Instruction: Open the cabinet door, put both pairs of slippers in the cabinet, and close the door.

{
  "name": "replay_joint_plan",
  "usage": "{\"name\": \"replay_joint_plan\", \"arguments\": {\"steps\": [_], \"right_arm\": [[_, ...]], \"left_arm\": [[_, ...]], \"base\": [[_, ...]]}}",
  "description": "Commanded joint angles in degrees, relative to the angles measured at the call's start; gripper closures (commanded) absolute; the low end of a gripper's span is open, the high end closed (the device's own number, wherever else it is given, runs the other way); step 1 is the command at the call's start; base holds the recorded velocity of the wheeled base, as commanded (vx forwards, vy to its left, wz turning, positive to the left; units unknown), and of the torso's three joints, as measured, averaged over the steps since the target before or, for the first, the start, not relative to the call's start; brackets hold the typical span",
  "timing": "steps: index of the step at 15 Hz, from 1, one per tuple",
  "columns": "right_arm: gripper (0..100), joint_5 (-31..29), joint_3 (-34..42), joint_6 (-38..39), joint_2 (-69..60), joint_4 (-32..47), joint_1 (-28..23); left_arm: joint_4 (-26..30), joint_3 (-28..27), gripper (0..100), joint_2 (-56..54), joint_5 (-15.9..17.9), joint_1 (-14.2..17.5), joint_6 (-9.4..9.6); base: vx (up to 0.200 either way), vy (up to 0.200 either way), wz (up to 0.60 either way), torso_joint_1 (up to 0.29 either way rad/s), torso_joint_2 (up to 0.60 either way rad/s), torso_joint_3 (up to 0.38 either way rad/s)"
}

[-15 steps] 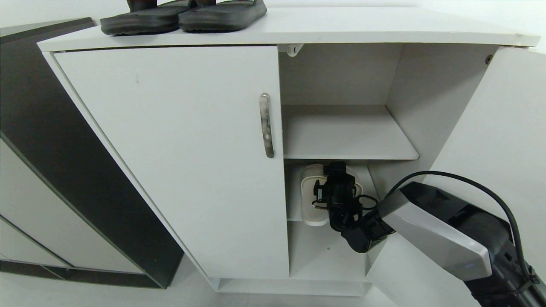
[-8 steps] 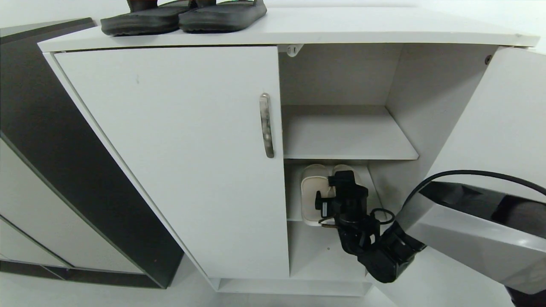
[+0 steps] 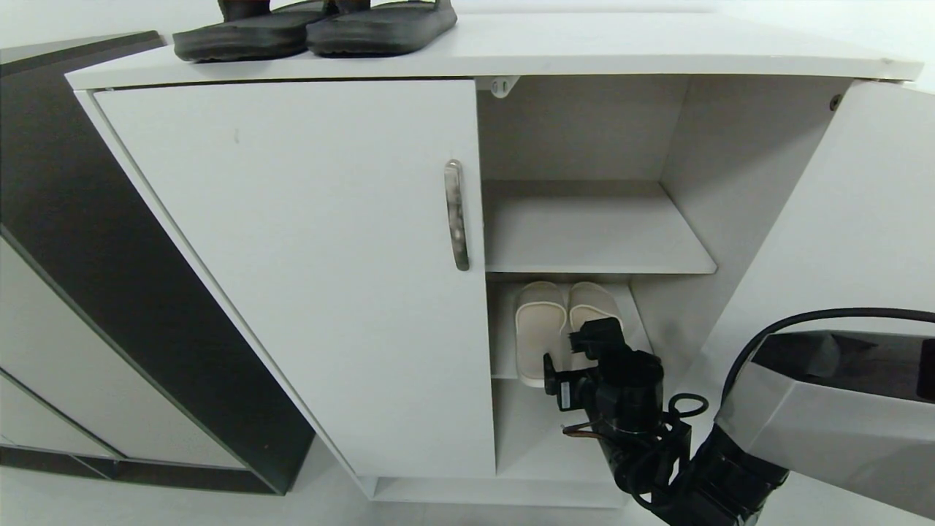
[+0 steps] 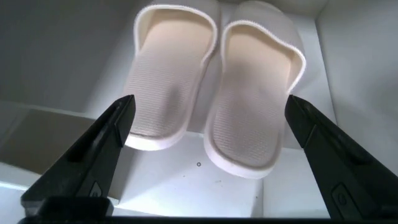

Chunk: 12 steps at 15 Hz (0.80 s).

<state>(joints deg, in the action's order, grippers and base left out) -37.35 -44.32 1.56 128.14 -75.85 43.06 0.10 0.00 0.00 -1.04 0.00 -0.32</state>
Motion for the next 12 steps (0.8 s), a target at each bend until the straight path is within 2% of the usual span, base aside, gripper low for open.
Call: {"name": "replay_joint_plan", "arguments": {"steps": [1, 2, 8, 12], "right_arm": [[0, 0.0, -0.6, -0.1, 0.3, 0.0, 0.3], [0, 0.0, -0.6, -0.1, 0.4, -0.1, 0.4], [0, 0.0, -0.3, -0.1, 0.7, -0.3, 0.4], [0, 0.0, -0.2, -0.1, 0.8, -0.3, 0.4]], "left_arm": [[0.0, 0.0, 100, 0.1, 0.0, 0.0, -0.03], [0.0, 0.0, 100, 0.1, 0.0, 0.0, -0.03], [0.0, 0.0, 100, 0.1, 0.1, 0.0, 0.05], [0.0, 0.0, 100, 0.1, 0.1, 0.0, 0.05]], "base": [[0.0, 0.0, 0.0, 0.0, 0.0, 0.0], [0.0, 0.0, 0.0, 0.0, 0.0, 0.0], [-0.2, 0.0, 0.0, 0.005, 0.0, 0.002], [0.0, 0.0, 0.0, 0.0, 0.0, 0.0]]}}
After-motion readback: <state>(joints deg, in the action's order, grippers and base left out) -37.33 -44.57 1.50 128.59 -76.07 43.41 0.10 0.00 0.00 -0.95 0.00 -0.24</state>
